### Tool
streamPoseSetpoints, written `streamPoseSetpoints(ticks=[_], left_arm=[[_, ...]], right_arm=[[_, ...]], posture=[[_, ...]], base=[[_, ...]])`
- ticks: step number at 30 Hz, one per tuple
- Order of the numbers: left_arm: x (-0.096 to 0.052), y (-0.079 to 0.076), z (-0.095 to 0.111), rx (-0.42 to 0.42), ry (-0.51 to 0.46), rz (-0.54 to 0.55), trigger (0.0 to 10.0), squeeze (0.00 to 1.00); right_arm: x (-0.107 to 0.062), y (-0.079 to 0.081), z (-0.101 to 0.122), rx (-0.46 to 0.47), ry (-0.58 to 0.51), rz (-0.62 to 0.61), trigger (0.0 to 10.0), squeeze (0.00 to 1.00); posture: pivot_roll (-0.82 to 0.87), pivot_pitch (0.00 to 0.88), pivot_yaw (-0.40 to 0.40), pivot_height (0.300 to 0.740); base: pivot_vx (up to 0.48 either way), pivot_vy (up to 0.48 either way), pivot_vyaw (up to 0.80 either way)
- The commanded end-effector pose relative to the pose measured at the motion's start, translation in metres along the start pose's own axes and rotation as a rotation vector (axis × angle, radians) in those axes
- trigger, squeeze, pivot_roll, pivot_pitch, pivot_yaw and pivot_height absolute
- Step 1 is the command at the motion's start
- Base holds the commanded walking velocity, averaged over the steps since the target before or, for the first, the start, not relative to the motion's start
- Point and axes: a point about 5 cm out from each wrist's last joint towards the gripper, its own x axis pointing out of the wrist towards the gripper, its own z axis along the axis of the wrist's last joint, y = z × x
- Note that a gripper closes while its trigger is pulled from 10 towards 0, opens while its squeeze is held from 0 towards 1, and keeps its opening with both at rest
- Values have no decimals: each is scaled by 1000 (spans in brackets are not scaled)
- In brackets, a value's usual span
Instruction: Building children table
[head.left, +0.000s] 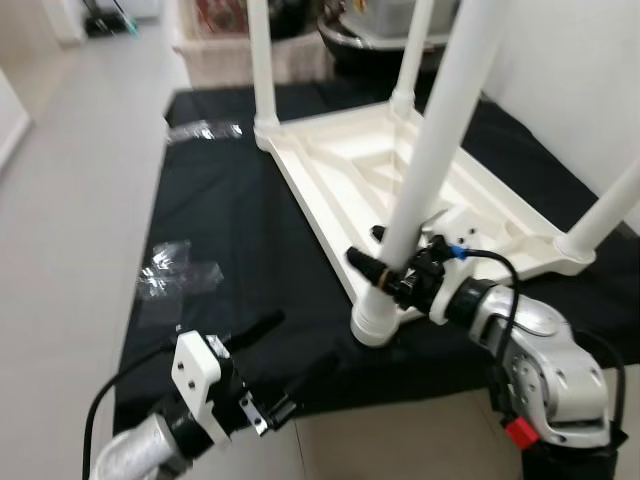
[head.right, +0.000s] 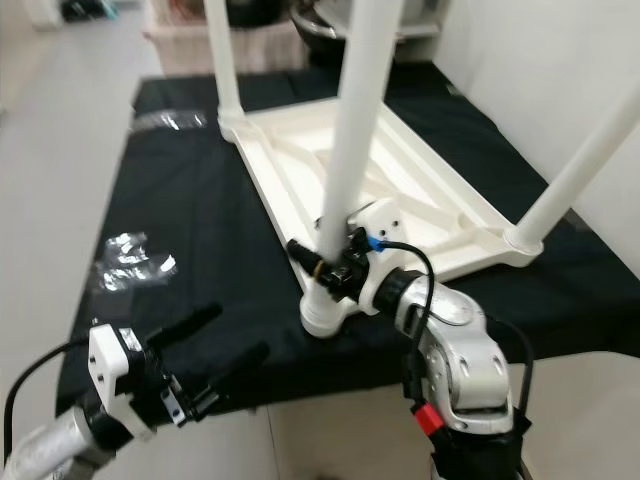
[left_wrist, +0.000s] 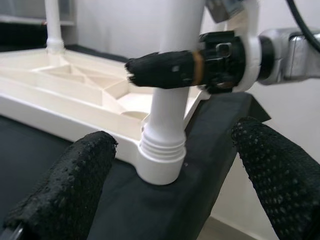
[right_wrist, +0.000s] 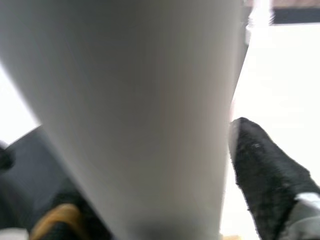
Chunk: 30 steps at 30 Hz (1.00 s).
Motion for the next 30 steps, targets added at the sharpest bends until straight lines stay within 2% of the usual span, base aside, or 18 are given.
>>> streamPoseSetpoints(ticks=[1, 4, 5, 6, 7, 8, 11, 13, 16, 25, 26, 30], left_arm=[[-2, -1, -2, -6, 10, 1, 10000, 0], [-1, -2, -1, -8, 9, -1, 10000, 0], [-1, -2, -1, -8, 9, -1, 10000, 0], [-1, -2, -1, -8, 8, -1, 10000, 0], [-1, -2, -1, -8, 8, -1, 10000, 0], [-1, -2, 0, -8, 8, -1, 10000, 0], [0, -2, 0, -8, 8, -1, 10000, 0], [0, -2, 0, -6, 8, -2, 10000, 0], [0, -2, 0, -3, 8, -1, 10000, 0], [-1, -2, 1, 0, 11, -1, 10000, 0], [-1, -3, 1, 0, 14, -3, 10000, 0], [-3, -3, 0, -2, 20, -5, 10000, 0]], right_arm=[[0, 3, 10, -16, -44, 79, 10000, 1000], [-14, 0, 22, -125, -47, 308, 10000, 1000], [-14, 0, 22, -125, -47, 308, 10000, 1000], [-23, -2, 25, -94, -7, 456, 10000, 902], [-23, -2, 25, -94, -7, 456, 10000, 902], [-28, -3, 25, -68, 32, 567, 10000, 0], [-28, -3, 25, -88, 41, 582, 10000, 0], [-18, -8, 30, -124, 5, 564, 10000, 0], [-10, -9, 35, -129, -25, 575, 10000, 0], [-7, -10, 38, -125, -48, 620, 10000, 0], [-9, -11, 37, -116, -51, 639, 0, 0], [-16, -15, 37, -115, -46, 657, 0, 0]], posture=[[-14, 210, -10, 740], [-9, 211, -7, 740], [-9, 211, -7, 740], [-8, 216, -5, 740], [-8, 216, -5, 740], [-6, 215, -3, 740], [-4, 215, -1, 740], [0, 217, -3, 740], [10, 216, -3, 740], [18, 218, -3, 740], [21, 218, 1, 740], [23, 205, 0, 740]], base=[[0, 0, 0], [0, 0, 0], [0, 0, 0], [0, 0, 0], [0, 0, 0], [0, 0, 0], [0, 0, 0], [0, 0, 0], [0, 0, 0], [0, 0, 0], [0, 0, 0], [0, 0, 0]])
